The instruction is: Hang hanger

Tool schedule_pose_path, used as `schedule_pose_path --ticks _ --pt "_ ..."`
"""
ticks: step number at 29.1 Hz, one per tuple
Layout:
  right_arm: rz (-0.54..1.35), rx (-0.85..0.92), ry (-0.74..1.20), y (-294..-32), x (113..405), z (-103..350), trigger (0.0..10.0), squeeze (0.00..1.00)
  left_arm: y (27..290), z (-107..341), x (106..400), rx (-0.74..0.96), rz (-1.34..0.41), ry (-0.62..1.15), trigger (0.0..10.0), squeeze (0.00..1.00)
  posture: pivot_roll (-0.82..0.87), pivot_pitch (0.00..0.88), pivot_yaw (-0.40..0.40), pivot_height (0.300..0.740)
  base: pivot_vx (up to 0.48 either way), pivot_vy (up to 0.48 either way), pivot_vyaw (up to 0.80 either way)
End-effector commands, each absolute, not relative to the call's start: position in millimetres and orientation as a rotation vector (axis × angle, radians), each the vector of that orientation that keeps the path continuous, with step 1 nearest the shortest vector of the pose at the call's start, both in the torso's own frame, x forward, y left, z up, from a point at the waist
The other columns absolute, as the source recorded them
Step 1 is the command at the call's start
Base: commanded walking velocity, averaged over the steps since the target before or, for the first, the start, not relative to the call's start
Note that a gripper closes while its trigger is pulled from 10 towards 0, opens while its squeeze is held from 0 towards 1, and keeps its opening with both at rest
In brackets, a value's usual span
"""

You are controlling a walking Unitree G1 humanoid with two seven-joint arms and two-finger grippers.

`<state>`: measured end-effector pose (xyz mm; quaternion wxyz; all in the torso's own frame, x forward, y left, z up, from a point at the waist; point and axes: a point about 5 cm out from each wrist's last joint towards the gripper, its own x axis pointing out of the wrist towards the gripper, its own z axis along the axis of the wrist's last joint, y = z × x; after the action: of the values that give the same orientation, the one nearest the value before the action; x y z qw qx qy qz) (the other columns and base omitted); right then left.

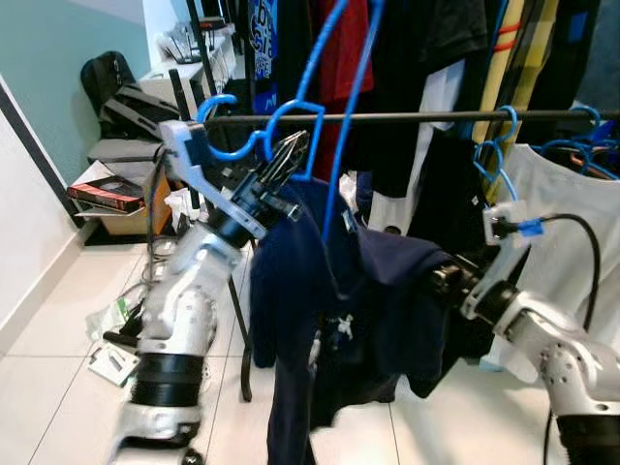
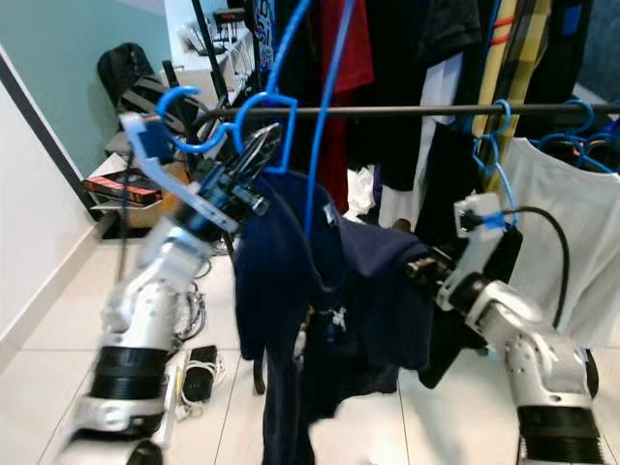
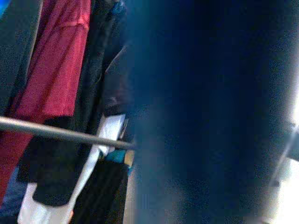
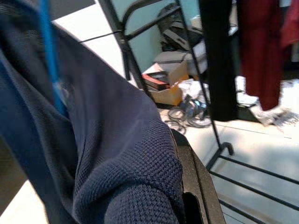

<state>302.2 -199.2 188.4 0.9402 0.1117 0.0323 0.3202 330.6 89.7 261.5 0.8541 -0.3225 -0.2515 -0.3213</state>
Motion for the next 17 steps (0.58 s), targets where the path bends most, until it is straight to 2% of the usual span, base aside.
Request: schedule_pose_path --ticks 1,4,5,6,9,13,14,17 --pt "0.684 0.218 0.057 -192 303 193 0.0 0.0 97 266 333 -0.701 -0.624 -0.557 10.0 0.0 -0.12 0.0 0.074 0.74 0.0 0.0 0.0" --pt "0.726 0.199 0.068 -184 301 193 0.0 0.0 94 273 341 -0.83 -0.535 -0.568 10.0 0.0 -0.12 0.0 0.074 0.74 0.0 0.0 0.0" --pt "0.726 0.199 0.068 -184 301 193 0.0 0.0 94 273 341 -0.83 -0.535 -0.568 10.0 0.0 -0.12 0.0 0.074 0.74 0.0 0.0 0.0" --pt "0.741 0.174 0.089 -181 300 189 0.0 0.0 90 278 342 -0.919 -0.524 -0.567 10.0 0.0 -0.12 0.0 0.076 0.74 0.0 0.0 0.0" --pt "0.771 0.131 0.149 -176 296 179 0.0 0.0 81 287 342 -1.008 -0.524 -0.566 10.0 0.0 -0.12 0.0 0.075 0.74 0.0 0.0 0.0" --pt "0.792 0.085 0.221 -177 291 167 0.0 0.0 79 291 341 -1.02 -0.523 -0.575 10.0 0.0 -0.12 0.0 0.076 0.74 0.0 0.0 0.0" --pt "0.794 0.01 0.346 -186 282 145 0.0 0.0 81 296 342 -1.014 -0.495 -0.598 10.0 0.0 -0.12 0.0 0.071 0.74 0.0 0.0 0.0" --pt "0.796 -0.043 0.456 -195 272 128 0.0 0.0 84 299 343 -1.016 -0.472 -0.612 10.0 0.0 -0.12 0.0 0.071 0.74 0.0 0.0 0.0"
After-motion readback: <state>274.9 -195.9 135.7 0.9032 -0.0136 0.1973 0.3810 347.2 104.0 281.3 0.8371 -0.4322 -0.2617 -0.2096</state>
